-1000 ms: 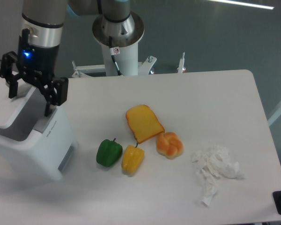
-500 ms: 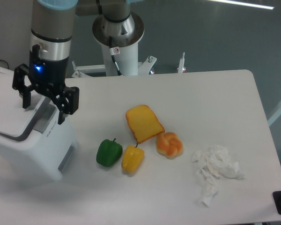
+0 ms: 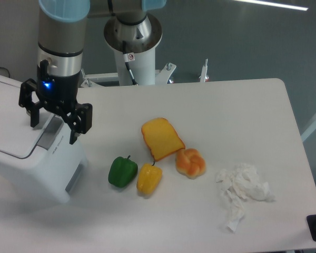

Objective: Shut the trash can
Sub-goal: 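Hold the gripper on the closed lid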

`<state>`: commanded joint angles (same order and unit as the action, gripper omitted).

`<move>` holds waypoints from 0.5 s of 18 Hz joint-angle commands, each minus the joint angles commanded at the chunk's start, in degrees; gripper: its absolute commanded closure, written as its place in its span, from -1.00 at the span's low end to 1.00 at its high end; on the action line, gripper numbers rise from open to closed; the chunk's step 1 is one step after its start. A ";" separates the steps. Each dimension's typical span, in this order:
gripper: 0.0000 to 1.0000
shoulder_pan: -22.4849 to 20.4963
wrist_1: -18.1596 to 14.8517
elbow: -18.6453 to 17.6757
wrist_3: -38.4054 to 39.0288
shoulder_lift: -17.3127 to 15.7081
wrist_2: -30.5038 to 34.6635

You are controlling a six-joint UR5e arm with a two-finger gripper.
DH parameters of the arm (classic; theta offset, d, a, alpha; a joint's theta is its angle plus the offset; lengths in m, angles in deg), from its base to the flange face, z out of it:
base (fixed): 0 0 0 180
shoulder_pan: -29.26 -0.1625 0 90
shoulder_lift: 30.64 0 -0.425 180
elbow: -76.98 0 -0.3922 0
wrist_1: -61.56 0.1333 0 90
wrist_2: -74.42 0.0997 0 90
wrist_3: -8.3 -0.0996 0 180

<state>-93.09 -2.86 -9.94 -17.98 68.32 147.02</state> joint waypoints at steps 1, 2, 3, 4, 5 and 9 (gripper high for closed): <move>-1.00 0.00 0.00 0.00 0.00 0.00 0.00; -1.00 0.00 0.00 0.00 0.00 0.09 0.00; -1.00 0.00 0.00 0.00 0.00 0.09 0.00; -1.00 0.00 -0.09 0.00 0.00 0.00 0.00; -1.00 0.00 -0.09 0.09 0.09 -0.09 0.00; -1.00 -0.44 -0.18 1.49 1.14 -0.26 -0.52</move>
<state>-93.53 -3.04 -8.45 -16.84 68.06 146.49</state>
